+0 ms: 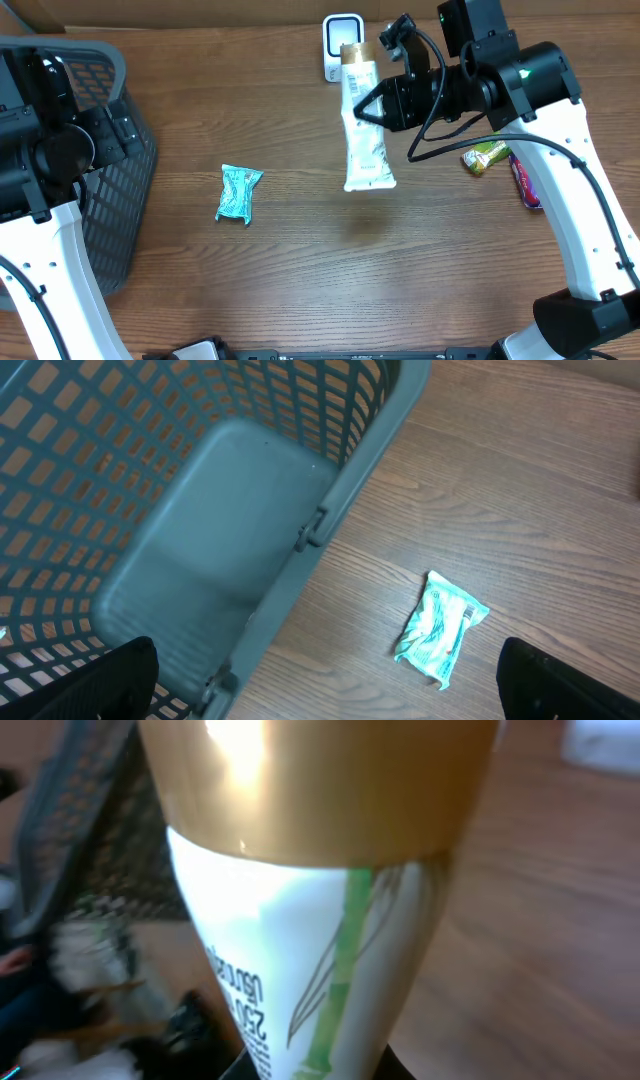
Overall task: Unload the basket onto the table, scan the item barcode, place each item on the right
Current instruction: 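Raise the tube and hold it in front of the scanner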
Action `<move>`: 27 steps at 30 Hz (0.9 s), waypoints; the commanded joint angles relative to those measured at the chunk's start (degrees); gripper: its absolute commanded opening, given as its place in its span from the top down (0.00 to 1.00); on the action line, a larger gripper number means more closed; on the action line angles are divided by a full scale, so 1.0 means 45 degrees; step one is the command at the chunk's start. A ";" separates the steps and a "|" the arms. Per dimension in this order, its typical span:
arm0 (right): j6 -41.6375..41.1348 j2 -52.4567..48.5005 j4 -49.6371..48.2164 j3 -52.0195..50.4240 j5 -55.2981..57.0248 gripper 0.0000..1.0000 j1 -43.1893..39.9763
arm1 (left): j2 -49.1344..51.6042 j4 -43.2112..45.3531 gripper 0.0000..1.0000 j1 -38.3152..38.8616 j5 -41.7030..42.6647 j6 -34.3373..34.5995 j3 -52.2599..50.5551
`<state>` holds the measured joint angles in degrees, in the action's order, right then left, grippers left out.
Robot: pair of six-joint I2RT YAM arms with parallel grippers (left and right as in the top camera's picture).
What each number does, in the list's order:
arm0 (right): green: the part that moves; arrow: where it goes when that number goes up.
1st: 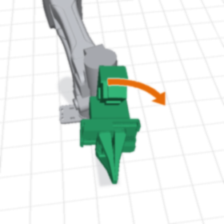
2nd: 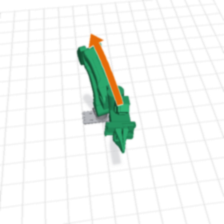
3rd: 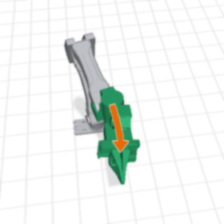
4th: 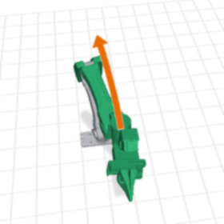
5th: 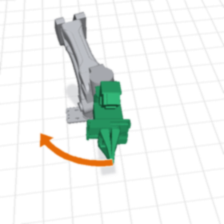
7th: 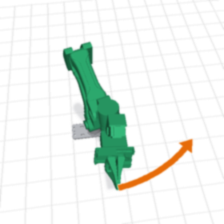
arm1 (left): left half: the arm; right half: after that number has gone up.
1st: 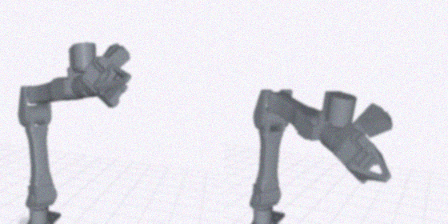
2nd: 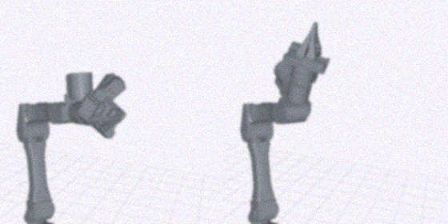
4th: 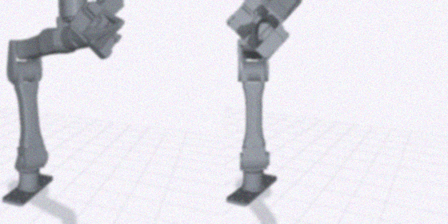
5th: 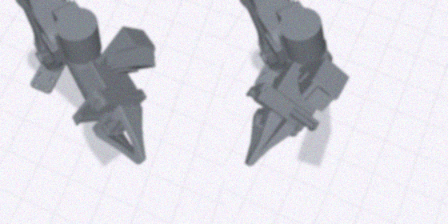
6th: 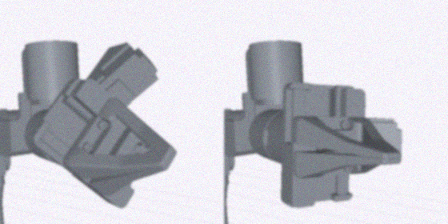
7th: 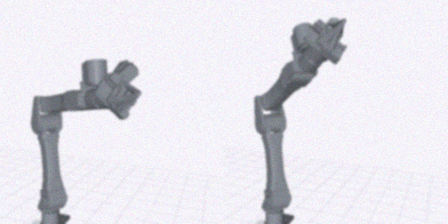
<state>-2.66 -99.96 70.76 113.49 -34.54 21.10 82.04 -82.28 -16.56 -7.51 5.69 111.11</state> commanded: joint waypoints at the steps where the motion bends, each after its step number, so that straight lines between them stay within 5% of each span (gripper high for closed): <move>1: -0.0835 0.0291 -0.0758 0.0379 0.5221 0.96 0.0471 | 0.0049 0.0029 0.01 -0.0034 0.0058 0.0165 0.0228; 8: 0.0612 -0.0845 -0.4148 0.0379 1.3061 0.96 0.1671 | 0.0049 0.0029 0.00 -0.0034 0.0058 0.0165 0.0228; 16: 0.6538 -0.4265 -1.0404 0.0379 1.9190 0.96 0.1957 | 0.0049 0.0024 0.00 -0.0034 0.0063 0.0165 0.0228; 20: 0.9389 -0.6188 -1.4294 0.0379 1.9992 0.96 0.1938 | 0.0049 0.0029 0.00 -0.0034 0.0063 0.0165 0.0228; 27: 1.3027 -0.8597 -1.8059 0.0379 1.9725 0.96 0.1938 | 0.0049 0.0024 0.01 -0.0034 0.0058 0.0165 0.0223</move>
<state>44.23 -136.03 -4.97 113.62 51.62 29.71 82.19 -82.30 -16.56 -7.53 5.72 111.18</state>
